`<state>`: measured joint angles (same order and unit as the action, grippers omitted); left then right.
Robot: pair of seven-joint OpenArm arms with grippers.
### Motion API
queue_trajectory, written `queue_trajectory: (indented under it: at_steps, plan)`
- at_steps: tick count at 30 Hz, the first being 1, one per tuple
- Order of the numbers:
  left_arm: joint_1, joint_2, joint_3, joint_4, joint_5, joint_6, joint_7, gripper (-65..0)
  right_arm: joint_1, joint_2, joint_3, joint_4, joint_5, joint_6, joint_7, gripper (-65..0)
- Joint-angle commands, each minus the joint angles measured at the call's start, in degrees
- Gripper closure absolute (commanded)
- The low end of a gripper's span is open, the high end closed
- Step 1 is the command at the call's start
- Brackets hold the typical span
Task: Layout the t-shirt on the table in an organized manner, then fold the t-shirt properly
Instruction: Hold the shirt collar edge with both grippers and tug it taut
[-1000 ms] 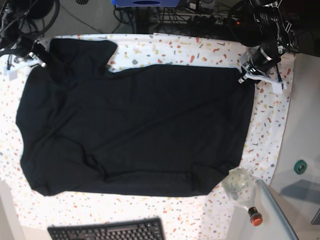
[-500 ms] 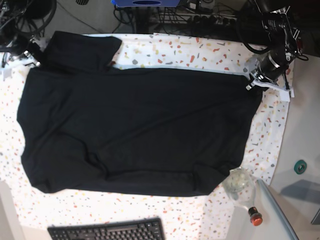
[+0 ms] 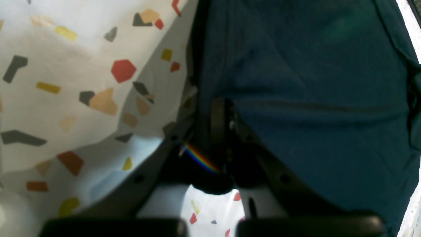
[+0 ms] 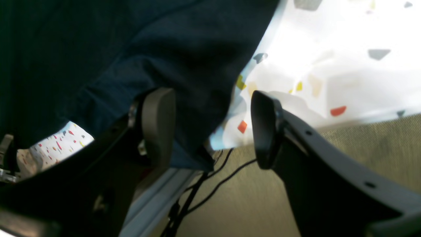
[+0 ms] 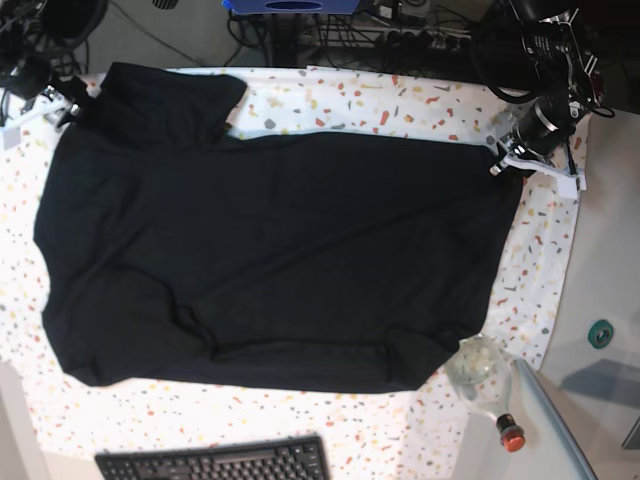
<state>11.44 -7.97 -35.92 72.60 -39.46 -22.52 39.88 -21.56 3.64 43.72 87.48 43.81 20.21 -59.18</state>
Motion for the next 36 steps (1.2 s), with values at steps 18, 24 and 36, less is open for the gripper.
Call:
queue_trajectory:
  at_steps: [18, 24, 36]
  plan:
    - [-0.06, -0.78, -0.43, 1.03, -0.84, -0.47, -0.98, 0.0, 1.74, 1.5, -5.7, -8.41, 1.33, 1.29, 4.98, -20.4]
    - [1.0, -0.96, -0.17, 1.47, -0.84, -0.47, -0.89, 0.0, 0.51, 1.86, -6.14, -8.32, 1.42, 1.29, 5.51, 0.0]
    - [5.48, -1.13, -0.08, 7.09, -0.41, -0.47, 0.61, 0.0, -5.82, 1.42, -5.61, 6.28, 1.33, 1.02, 5.51, 0.0]
